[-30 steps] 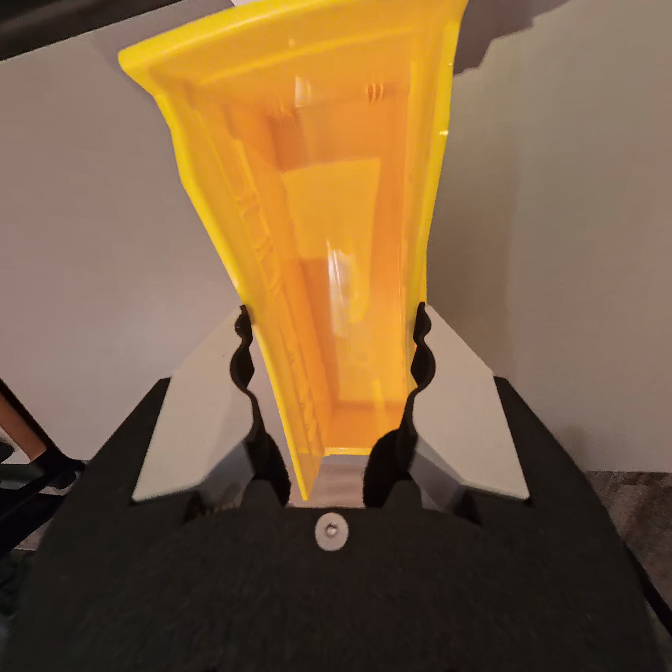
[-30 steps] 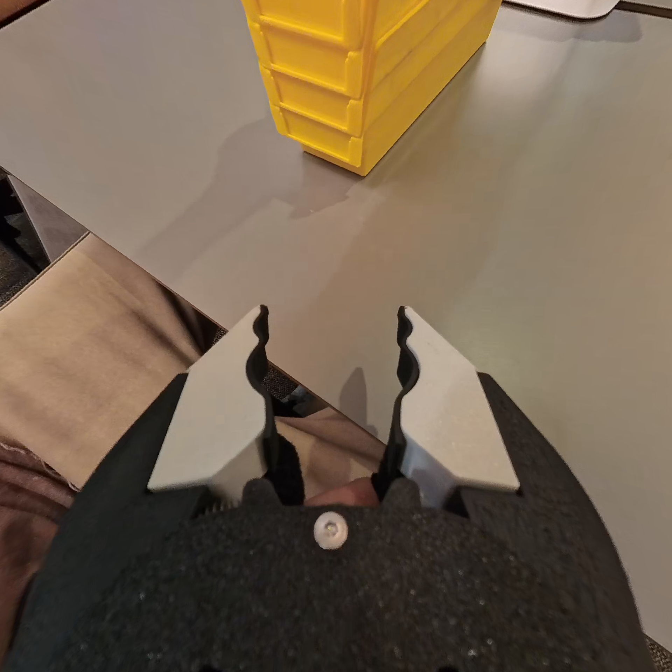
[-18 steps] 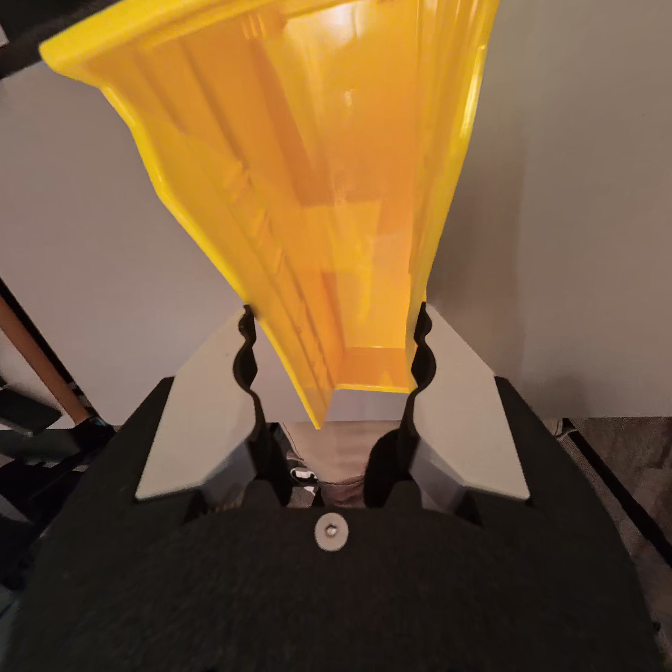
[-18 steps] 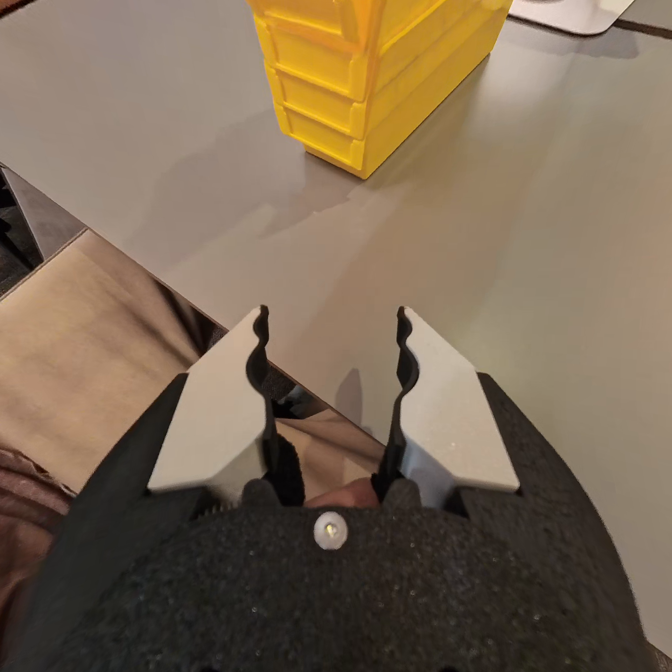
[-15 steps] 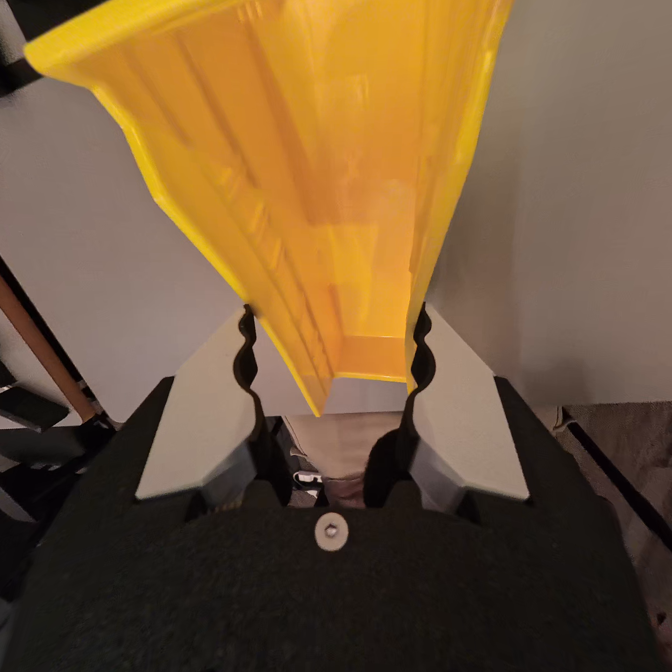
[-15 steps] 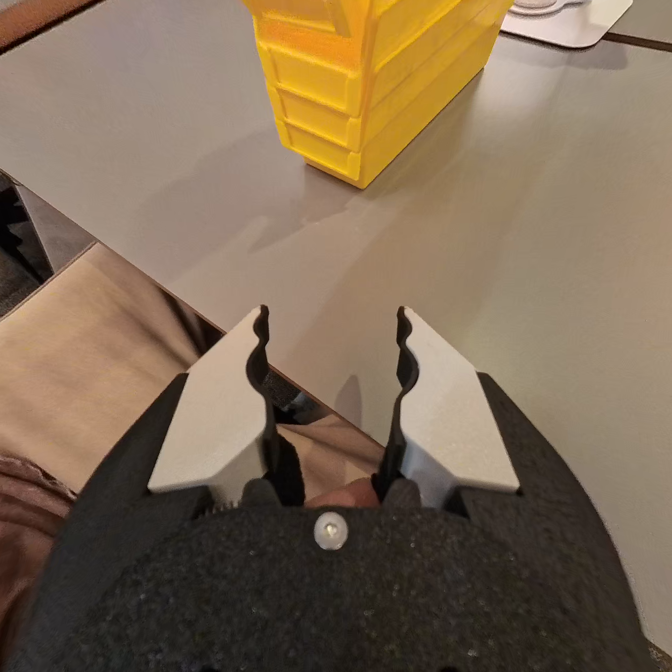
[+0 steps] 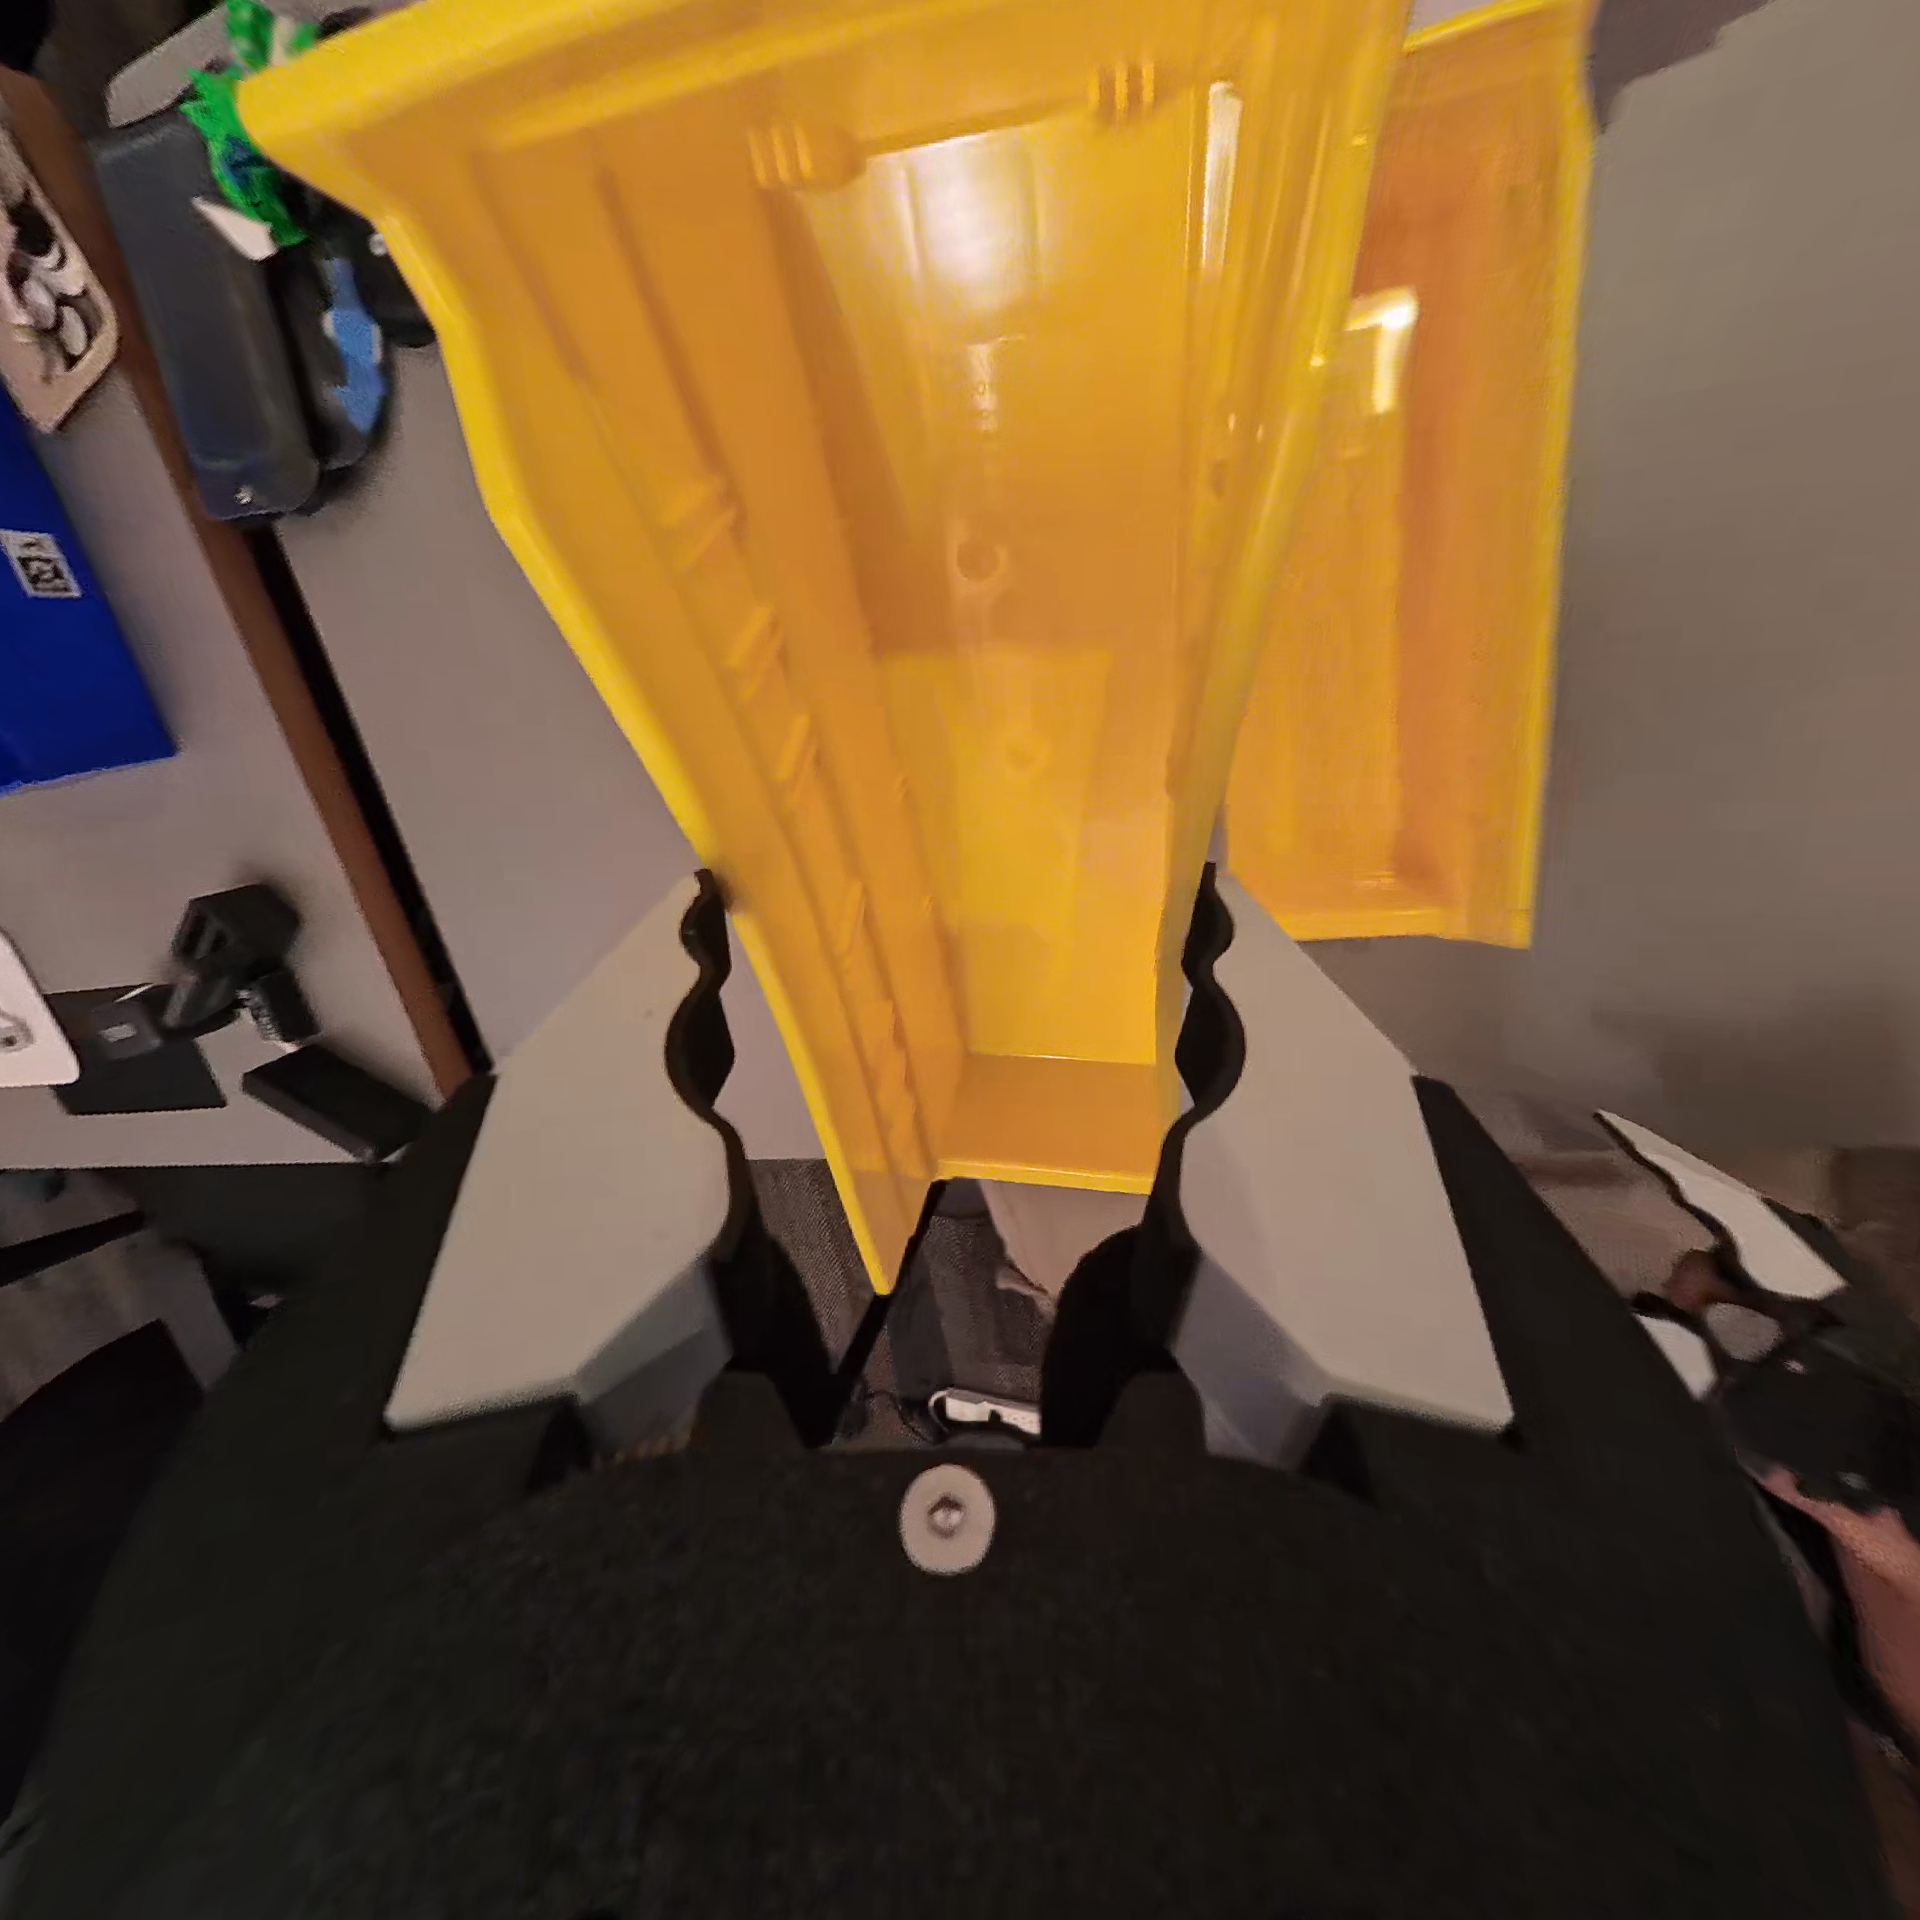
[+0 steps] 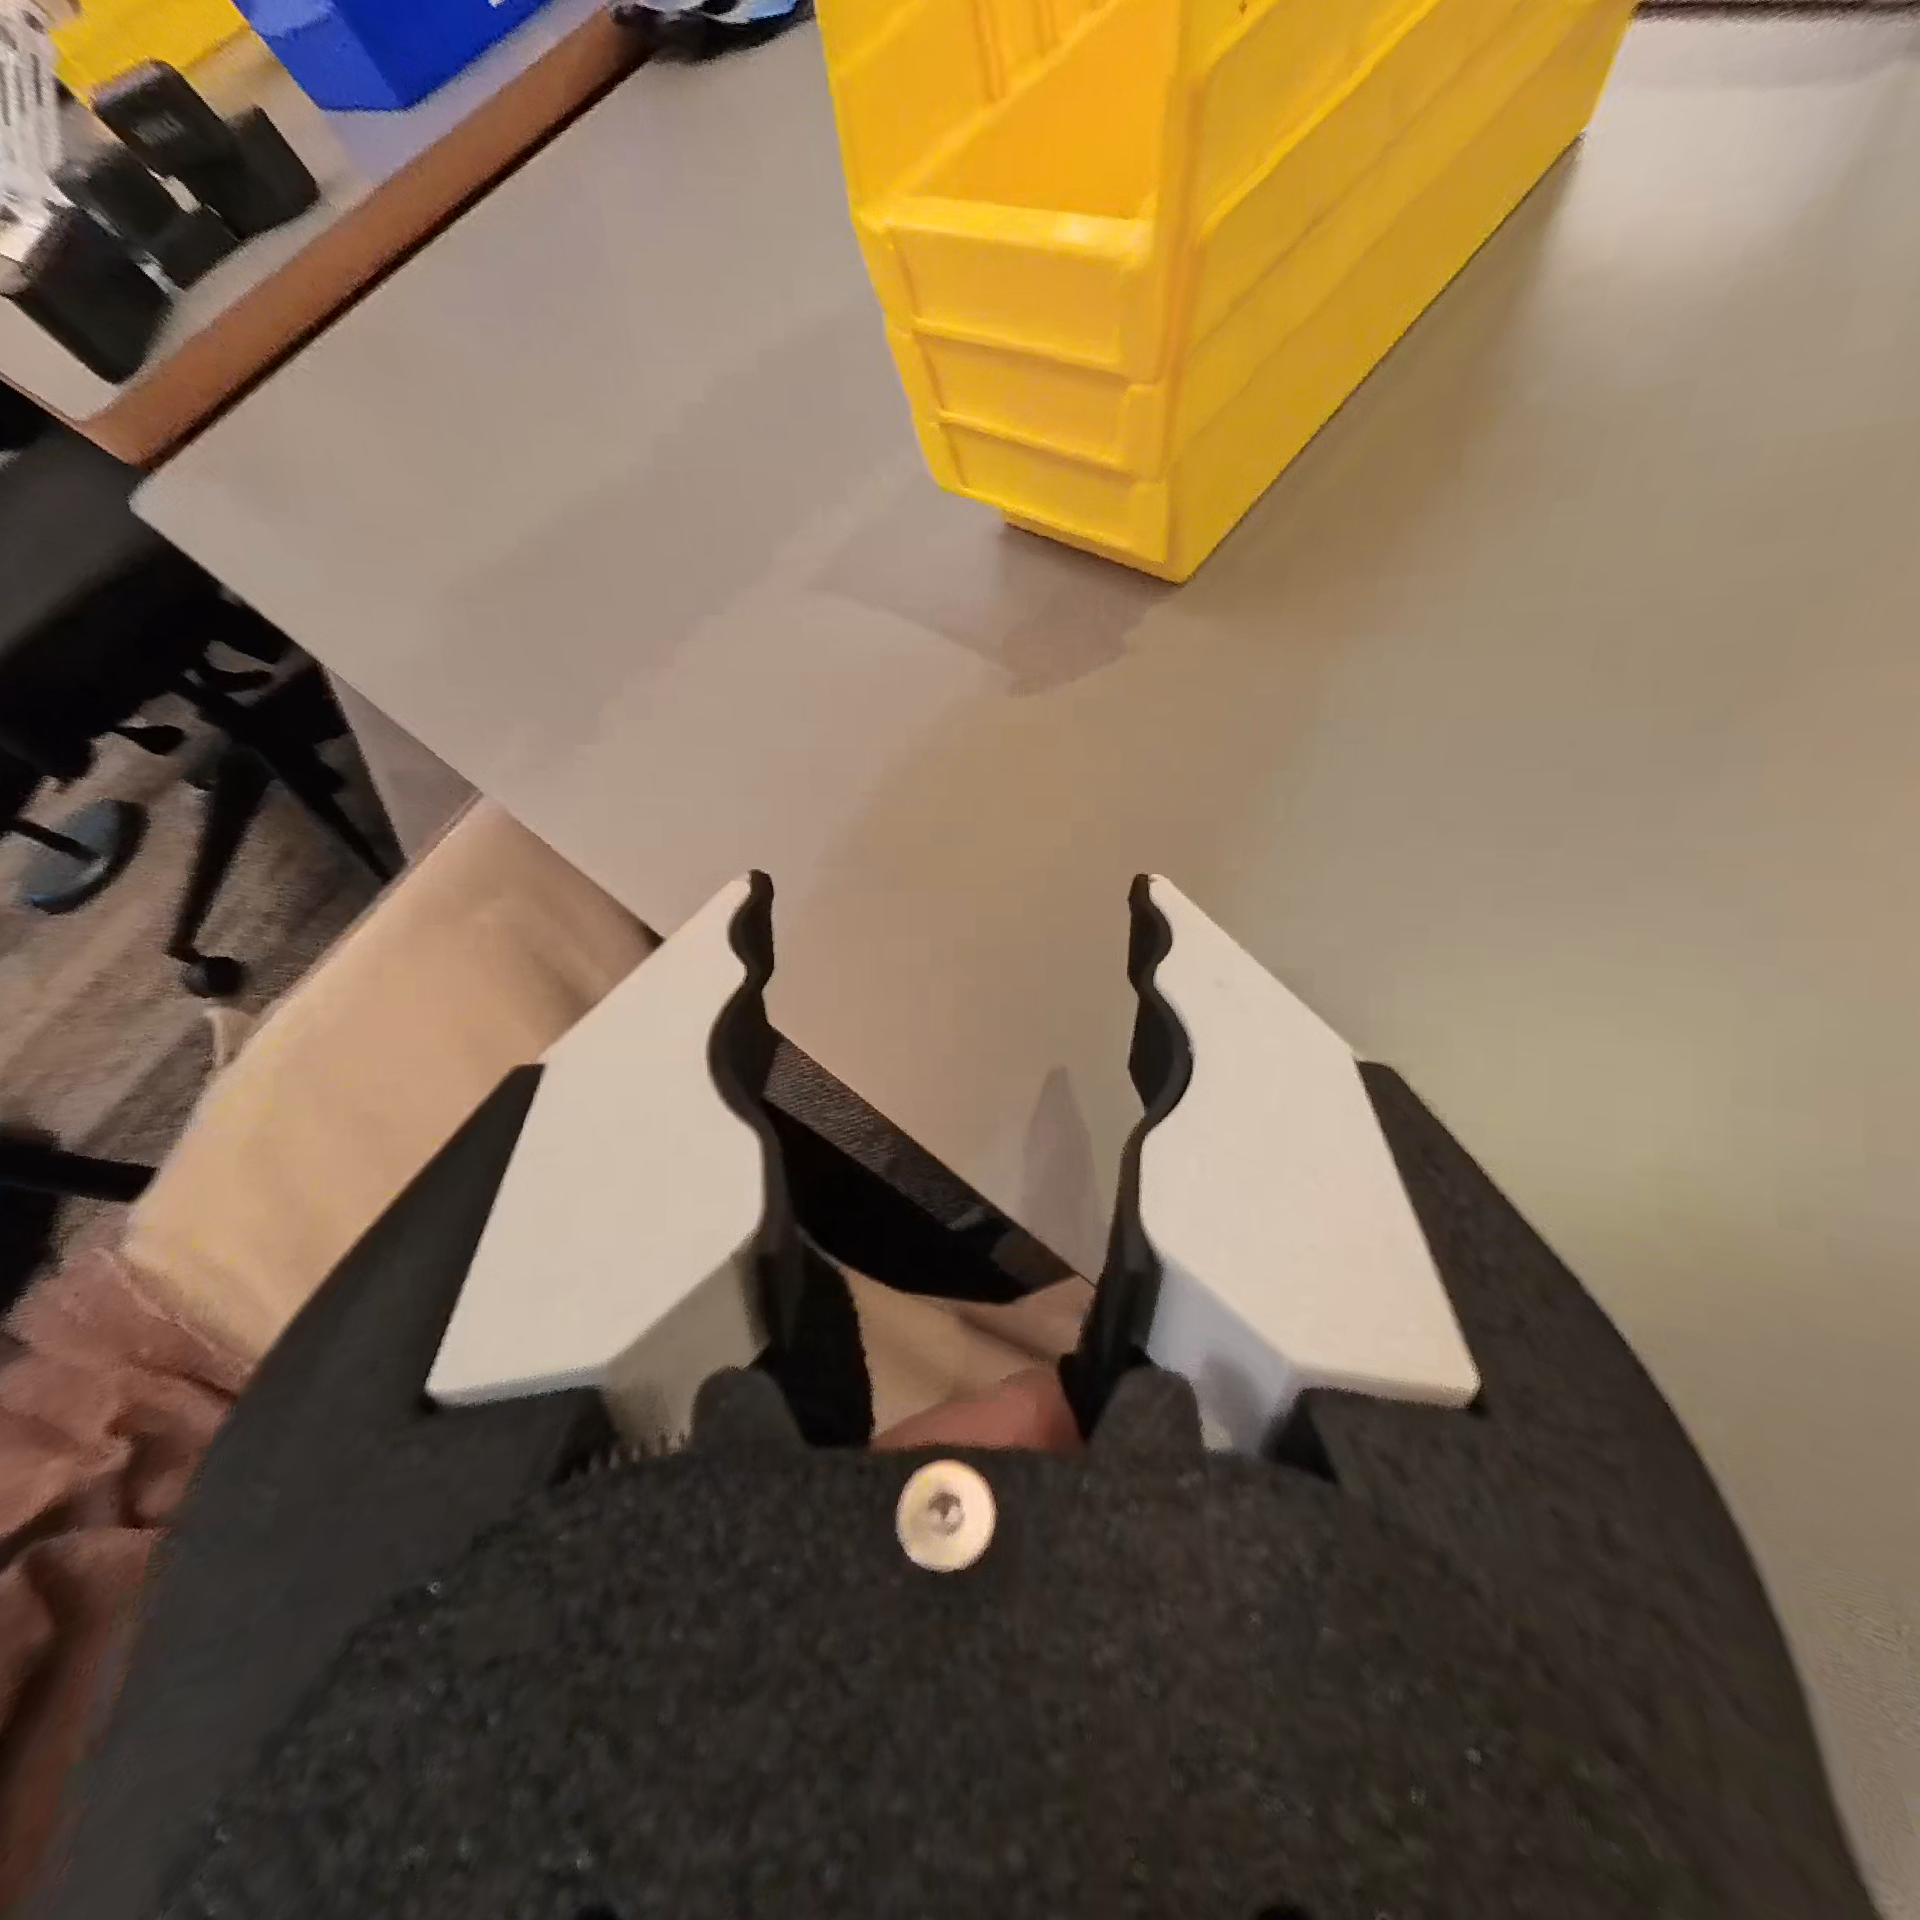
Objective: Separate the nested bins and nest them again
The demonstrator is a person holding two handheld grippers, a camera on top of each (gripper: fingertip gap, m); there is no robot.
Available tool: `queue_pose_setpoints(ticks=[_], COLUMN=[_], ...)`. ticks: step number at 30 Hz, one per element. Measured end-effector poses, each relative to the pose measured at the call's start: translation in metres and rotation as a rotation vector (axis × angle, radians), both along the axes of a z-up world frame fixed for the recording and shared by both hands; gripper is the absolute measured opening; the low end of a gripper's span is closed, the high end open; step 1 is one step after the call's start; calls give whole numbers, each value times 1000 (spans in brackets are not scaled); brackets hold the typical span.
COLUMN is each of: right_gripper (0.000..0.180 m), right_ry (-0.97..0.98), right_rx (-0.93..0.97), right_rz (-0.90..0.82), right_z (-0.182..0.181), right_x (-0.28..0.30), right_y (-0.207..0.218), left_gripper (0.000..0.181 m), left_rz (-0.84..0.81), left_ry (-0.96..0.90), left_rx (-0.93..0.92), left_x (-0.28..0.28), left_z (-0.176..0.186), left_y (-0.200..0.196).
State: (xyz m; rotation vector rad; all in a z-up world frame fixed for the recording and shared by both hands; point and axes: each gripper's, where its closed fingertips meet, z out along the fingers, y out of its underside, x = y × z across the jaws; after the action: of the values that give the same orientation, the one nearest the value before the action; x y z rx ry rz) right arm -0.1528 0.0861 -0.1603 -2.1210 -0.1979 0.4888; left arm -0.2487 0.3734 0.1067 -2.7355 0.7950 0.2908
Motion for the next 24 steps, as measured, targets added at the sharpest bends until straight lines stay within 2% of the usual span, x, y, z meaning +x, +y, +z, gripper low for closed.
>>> queue_pose_setpoints(ticks=[3, 6, 9, 13, 24], right_gripper=[68, 69, 69, 69, 69], right_ry=[2, -104, -158, -125, -169], right_rx=[-10, 23, 32, 30, 44], right_rz=[6, -14, -38, -37, -20], right_z=[-2, -5, -7, -6, -7], right_x=[-5, 8, 21, 21, 17], right_y=[11, 15, 15, 18, 14], left_gripper=[87, 86, 86, 86, 86], left_rz=[28, 67, 94, 104, 114], left_ry=[58, 108, 127, 130, 116], left_rx=[-30, -54, -91, -144, -194], left_x=[-40, -76, -101, -119, -124], left_z=[-30, -66, -101, -144, -195], left_y=[24, 40, 43, 41, 56])
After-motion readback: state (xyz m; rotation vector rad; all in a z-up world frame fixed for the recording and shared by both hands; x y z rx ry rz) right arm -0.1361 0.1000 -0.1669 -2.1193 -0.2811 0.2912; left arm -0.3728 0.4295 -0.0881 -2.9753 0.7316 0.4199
